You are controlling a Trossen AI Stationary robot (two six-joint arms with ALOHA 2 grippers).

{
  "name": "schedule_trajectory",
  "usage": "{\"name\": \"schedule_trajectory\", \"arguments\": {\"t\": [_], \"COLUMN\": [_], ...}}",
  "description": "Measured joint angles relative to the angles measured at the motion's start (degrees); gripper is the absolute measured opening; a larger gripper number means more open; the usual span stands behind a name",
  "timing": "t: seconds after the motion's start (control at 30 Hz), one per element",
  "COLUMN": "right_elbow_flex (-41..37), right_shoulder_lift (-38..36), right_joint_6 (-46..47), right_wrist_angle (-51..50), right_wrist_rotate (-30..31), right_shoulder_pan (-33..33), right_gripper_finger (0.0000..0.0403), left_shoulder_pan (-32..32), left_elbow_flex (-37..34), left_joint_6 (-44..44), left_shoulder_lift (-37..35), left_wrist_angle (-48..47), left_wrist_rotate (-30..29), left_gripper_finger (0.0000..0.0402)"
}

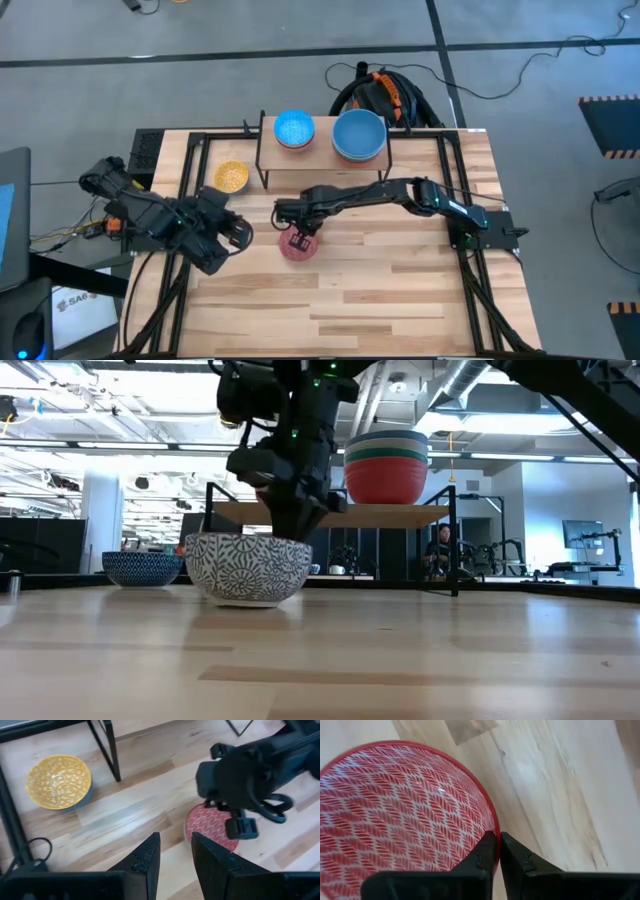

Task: Place and stack bowls onto a shelf
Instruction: Stack the blue-red patterned bowl on top of the yellow-blue patterned bowl on the shelf

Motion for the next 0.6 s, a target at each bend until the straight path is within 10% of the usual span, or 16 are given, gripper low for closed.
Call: {"name": "schedule_trajectory", "arguments": {"t": [0.6], "right_elbow_flex": [-0.3], "right_shoulder_lift": [0.7], "right_joint_6": [-3.3], "right_wrist_angle": [3.4], "right_wrist_rotate": [-1.4], "right_shoulder_pan": [0.5], "right_gripper_finger": [0.0140], "left_shoulder_pan": [-1.2], "left_elbow_flex": [0.0], "left_joint_6": [-1.4], "left_shoulder_lift": [0.0], "left_wrist_angle": [2.3], "left_wrist_rotate": [-2.9], "left_gripper_finger": [0.0096]}}
